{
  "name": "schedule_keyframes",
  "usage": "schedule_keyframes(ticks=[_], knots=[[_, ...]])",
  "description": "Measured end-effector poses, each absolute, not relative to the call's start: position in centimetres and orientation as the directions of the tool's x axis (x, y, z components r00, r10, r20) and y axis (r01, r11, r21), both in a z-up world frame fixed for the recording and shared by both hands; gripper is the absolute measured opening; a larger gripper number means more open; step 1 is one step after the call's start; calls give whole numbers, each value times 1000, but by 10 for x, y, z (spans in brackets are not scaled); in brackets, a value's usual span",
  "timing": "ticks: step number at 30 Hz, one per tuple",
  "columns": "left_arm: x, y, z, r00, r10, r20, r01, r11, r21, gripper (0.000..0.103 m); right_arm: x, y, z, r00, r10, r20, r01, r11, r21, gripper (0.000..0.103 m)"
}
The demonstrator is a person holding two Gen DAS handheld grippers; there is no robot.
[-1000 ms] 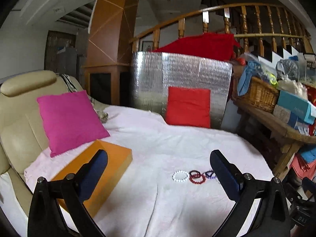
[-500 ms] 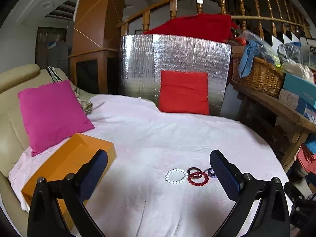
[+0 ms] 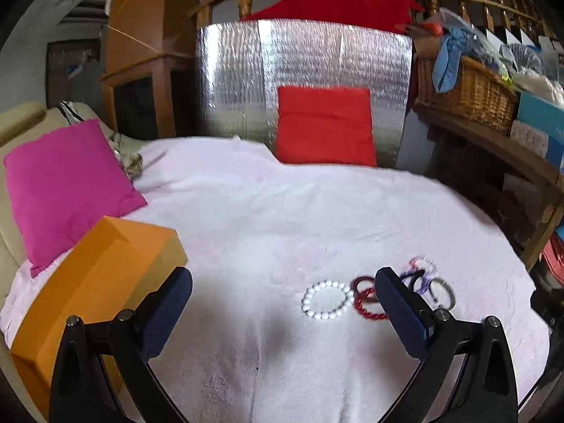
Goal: Organize jewelry
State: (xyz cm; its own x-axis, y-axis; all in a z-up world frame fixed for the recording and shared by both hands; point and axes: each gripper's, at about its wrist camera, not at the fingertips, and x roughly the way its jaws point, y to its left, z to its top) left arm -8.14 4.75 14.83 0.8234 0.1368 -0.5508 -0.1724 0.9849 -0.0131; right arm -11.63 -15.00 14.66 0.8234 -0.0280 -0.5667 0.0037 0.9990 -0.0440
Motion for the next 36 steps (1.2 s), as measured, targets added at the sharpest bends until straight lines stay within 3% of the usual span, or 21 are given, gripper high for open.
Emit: schedule_keyframes(ticks=[4,13,20,26,32,35,36], knots=[[-61,62,129,765,134,-630,-164,986,11,103,-94,-154,131,794,27,-607,-36,999,-2,103],[-55,69,112,729,154,-667,-138,987,78,103,-57,-185,104,727,96,-680,35,983,177,101],[-28,63,82,640,70,-765,-37,997,60,103,-13,-200,68,574,246,-781,94,928,361,80],[-3,58,71,606,-19,-796,31,1000,0,103,18,-216,39,505,275,-818,181,893,412,62],[12,55,64,574,-50,-817,46,999,-29,103,38,-202,30,457,286,-842,117,920,375,62],[19,52,56,549,-63,-833,66,997,-31,103,42,-196,25,429,323,-844,91,914,396,65],[20,51,54,543,-64,-837,66,997,-34,103,43,-196,23,426,331,-842,94,909,405,70]])
